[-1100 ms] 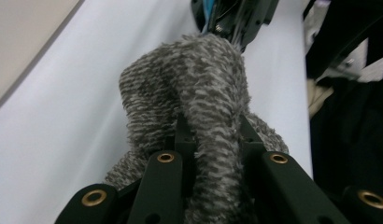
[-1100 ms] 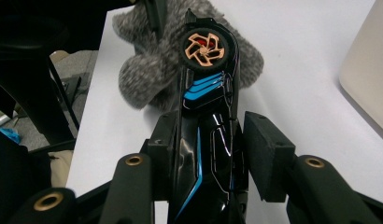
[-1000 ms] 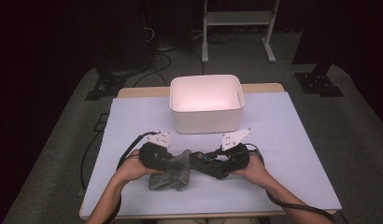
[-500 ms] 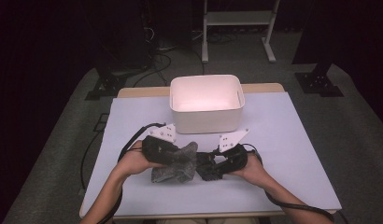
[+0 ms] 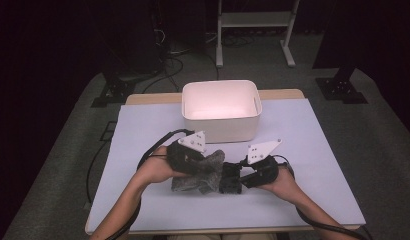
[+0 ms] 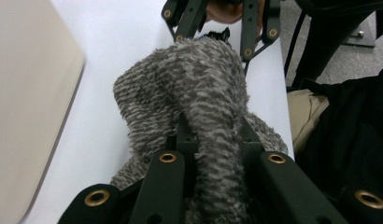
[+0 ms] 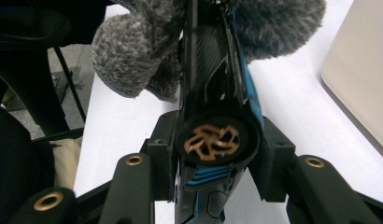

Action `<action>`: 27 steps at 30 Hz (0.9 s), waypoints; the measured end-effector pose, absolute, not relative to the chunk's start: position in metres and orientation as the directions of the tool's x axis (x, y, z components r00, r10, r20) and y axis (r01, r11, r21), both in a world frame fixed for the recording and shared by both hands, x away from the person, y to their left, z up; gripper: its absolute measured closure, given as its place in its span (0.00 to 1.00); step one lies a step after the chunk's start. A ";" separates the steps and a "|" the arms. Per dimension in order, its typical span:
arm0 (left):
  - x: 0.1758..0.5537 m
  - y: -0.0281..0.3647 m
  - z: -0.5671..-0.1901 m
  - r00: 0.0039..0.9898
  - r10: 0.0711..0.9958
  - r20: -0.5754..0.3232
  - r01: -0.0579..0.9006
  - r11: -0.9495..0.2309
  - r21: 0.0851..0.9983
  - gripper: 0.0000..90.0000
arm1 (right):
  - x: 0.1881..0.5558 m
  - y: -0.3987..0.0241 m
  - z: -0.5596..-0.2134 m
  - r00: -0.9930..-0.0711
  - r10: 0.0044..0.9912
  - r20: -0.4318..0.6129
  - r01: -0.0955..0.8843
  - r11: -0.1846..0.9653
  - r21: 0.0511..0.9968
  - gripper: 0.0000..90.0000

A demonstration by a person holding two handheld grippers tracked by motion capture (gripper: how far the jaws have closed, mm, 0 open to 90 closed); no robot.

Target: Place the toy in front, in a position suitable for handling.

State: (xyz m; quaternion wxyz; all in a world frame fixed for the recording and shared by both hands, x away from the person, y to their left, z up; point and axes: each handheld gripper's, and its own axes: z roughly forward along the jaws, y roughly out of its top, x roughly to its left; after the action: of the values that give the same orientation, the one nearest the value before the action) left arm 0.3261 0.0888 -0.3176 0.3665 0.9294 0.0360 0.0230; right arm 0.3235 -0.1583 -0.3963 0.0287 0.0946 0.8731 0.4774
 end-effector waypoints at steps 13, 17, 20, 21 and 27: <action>0.328 0.052 -0.287 0.999 0.018 0.027 -0.004 -0.759 0.651 0.86 | 0.318 -0.144 -0.396 -0.986 0.169 -0.005 0.087 0.531 0.843 0.63; 0.329 0.045 -0.295 0.999 0.027 0.028 0.005 -0.793 0.610 0.86 | 0.316 -0.133 -0.396 -0.989 0.146 -0.032 0.052 0.536 0.843 0.63; 0.331 0.053 -0.298 0.999 0.036 0.011 0.021 -0.765 0.643 0.86 | 0.317 -0.136 -0.396 -0.989 0.144 -0.025 0.056 0.530 0.846 0.63; 0.332 0.055 -0.298 0.999 0.037 0.010 0.022 -0.758 0.651 0.86 | 0.317 -0.137 -0.396 -0.989 0.146 -0.022 0.060 0.529 0.846 0.63; 0.330 0.073 -0.292 0.998 0.070 0.004 0.048 -0.730 0.681 0.86 | 0.321 -0.145 -0.395 -0.988 0.157 -0.007 0.078 0.526 0.847 0.64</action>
State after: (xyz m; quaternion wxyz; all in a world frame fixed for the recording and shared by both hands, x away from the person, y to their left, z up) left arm 0.3303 0.0729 -0.2922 0.3658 0.9300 0.0317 0.0146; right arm 0.3206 -0.1447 -0.3948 0.0412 0.0672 0.8726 0.4821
